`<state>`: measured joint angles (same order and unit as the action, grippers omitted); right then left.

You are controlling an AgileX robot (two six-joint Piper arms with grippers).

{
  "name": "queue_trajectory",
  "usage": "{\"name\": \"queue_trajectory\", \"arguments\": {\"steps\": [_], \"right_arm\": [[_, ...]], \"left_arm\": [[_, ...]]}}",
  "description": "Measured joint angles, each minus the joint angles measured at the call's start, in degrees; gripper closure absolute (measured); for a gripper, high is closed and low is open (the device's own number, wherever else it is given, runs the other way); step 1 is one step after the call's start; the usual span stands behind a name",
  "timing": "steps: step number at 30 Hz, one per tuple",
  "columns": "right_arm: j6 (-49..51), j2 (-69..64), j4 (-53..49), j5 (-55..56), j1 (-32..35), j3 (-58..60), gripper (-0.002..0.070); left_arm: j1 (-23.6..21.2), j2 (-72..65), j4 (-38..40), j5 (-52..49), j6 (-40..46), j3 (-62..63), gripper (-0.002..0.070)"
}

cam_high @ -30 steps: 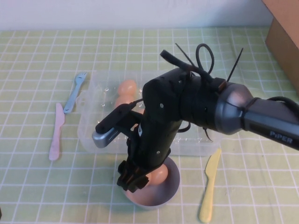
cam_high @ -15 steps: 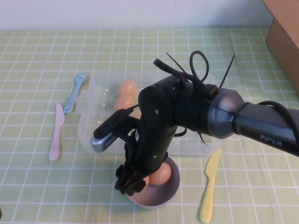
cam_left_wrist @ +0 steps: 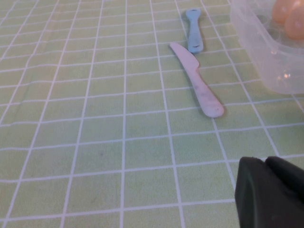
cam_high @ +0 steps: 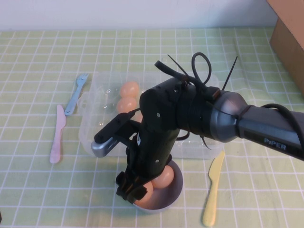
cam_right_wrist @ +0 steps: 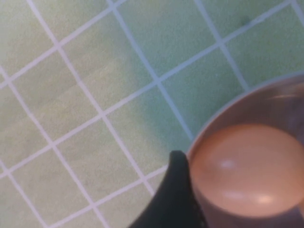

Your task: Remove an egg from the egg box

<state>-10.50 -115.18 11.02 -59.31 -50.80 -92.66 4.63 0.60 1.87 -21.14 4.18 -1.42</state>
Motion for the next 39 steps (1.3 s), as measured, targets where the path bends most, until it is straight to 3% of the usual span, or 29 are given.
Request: {"name": "queue_trajectory", "arguments": {"steps": [8, 12, 16, 20, 23, 30, 39], "right_arm": [[0.0, 1.0, -0.3, -0.8, 0.0, 0.1, 0.0131], [0.0, 5.7, -0.9, -1.5, 0.0, 0.4, 0.0181], [0.0, 12.2, -1.8, -5.5, 0.0, 0.4, 0.0328], [0.0, 17.6, -3.8, -10.2, 0.1, 0.8, 0.0576], [0.0, 20.9, -5.4, -11.3, 0.1, 1.0, 0.0657], [1.4, 30.3, -8.1, -11.5, 0.1, 4.6, 0.0689], [5.2, 48.9, -9.7, -12.0, 0.1, 19.1, 0.0691]], "left_arm": [[0.0, 0.0, 0.0, 0.0, 0.0, 0.0, 0.0678], [0.0, 0.0, 0.0, 0.0, 0.0, 0.0, 0.0678], [0.0, 0.0, 0.0, 0.0, 0.0, 0.0, 0.0678], [0.0, 0.0, 0.0, 0.0, 0.0, 0.0, 0.0678], [0.0, 0.0, 0.0, 0.0, 0.0, 0.0, 0.0678], [0.0, 0.0, 0.0, 0.0, 0.0, 0.0, 0.0678], [0.0, 0.0, 0.0, 0.0, 0.0, 0.0, 0.0678]]}}
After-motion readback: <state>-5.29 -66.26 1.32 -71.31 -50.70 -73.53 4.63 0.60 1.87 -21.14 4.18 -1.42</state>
